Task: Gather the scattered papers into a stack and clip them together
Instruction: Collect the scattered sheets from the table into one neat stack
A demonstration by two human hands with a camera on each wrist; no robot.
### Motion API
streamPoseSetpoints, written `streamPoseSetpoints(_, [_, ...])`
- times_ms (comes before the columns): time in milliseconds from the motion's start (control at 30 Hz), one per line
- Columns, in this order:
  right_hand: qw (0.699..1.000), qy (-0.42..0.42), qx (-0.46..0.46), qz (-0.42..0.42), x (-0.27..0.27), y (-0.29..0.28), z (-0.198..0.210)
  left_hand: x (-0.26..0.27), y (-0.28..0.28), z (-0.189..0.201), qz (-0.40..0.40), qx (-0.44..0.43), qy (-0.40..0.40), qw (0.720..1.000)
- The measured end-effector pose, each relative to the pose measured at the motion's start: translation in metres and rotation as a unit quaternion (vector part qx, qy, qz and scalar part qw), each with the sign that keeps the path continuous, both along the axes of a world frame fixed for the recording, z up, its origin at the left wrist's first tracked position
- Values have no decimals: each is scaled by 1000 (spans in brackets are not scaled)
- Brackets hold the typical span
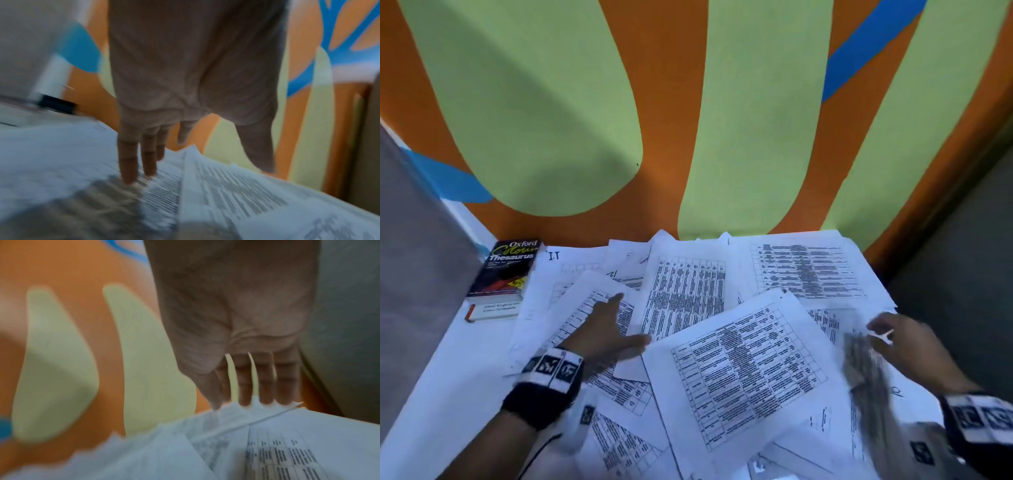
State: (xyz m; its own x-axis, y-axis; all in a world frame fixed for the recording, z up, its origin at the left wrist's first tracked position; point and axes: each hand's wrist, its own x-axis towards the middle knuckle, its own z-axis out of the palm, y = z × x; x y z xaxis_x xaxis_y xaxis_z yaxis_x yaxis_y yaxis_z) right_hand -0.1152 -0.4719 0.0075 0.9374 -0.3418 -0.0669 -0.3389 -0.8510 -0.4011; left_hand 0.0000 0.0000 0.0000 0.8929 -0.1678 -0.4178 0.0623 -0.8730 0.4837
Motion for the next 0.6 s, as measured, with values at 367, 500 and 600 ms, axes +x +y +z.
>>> streamPoseSetpoints(367, [955, 145, -169, 197, 109, 25, -29, 17, -77, -29, -57, 184, -32, 981])
streamPoseSetpoints(500, [947, 122, -200, 221, 120, 19, -29, 22, -84, -26, 30, 52, 15, 998])
streamPoseSetpoints(600, [952, 75, -227, 191, 122, 12, -26, 30, -79, -27, 96, -37, 4, 995])
